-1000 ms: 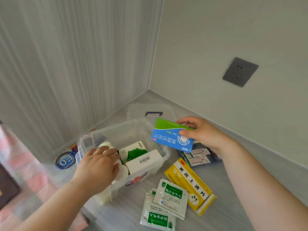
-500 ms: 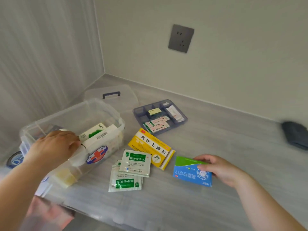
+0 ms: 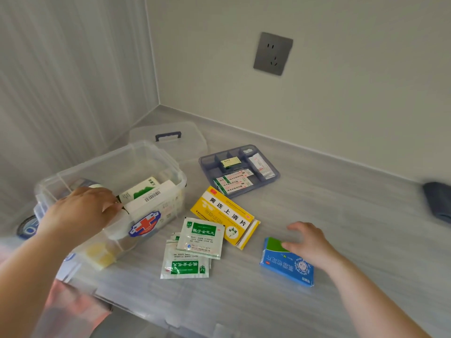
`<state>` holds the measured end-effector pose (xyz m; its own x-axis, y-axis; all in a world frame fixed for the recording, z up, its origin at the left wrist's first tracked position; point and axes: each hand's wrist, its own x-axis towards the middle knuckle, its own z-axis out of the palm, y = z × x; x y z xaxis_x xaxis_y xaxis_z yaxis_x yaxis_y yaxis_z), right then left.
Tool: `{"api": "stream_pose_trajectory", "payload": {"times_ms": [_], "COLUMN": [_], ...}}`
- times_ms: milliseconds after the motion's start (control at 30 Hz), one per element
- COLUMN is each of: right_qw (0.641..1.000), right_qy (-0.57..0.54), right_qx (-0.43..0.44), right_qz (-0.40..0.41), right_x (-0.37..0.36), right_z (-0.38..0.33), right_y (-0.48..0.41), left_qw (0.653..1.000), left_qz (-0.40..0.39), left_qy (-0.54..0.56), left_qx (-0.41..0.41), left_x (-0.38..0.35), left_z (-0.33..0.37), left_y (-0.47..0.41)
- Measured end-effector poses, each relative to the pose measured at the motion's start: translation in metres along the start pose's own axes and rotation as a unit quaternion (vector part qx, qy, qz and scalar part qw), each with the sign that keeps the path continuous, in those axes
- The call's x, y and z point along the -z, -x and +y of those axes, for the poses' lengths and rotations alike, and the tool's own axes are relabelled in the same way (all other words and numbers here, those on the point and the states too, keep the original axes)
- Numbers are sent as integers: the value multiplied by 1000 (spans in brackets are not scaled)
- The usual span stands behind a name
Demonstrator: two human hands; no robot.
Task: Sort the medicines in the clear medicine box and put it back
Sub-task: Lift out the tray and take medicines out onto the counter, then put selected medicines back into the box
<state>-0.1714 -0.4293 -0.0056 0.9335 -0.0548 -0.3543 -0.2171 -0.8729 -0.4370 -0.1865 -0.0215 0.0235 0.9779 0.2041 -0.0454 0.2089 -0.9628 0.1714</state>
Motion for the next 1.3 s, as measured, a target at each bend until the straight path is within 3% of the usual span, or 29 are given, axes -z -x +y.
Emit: {"api": "stream_pose_trajectory", "payload": {"times_ms": [167, 367, 633, 1067, 1300], "right_qw": [995, 986, 976, 950, 939], "right_qy": [-40, -99, -147, -231, -142], "right_qx": [74, 57, 52, 123, 195], "right_qz": [-50, -121, -154, -169, -244], "right_x": [-10, -30, -34, 66, 60], "right_z": [-48, -80, -92, -136, -234], "right_y": [-21, -41, -53, -46, -58], "left_qw": [1000, 1000, 997, 999, 994], "left_qz": [11, 6, -14, 46, 91], "left_qy": [13, 0, -71, 29, 58], "left_qx": [-1, -4, -14, 5, 20], "left_x": [6, 10, 9, 15, 25], "left_z": [6, 6, 3, -6, 0], "left_y": [6, 10, 9, 14, 20]}}
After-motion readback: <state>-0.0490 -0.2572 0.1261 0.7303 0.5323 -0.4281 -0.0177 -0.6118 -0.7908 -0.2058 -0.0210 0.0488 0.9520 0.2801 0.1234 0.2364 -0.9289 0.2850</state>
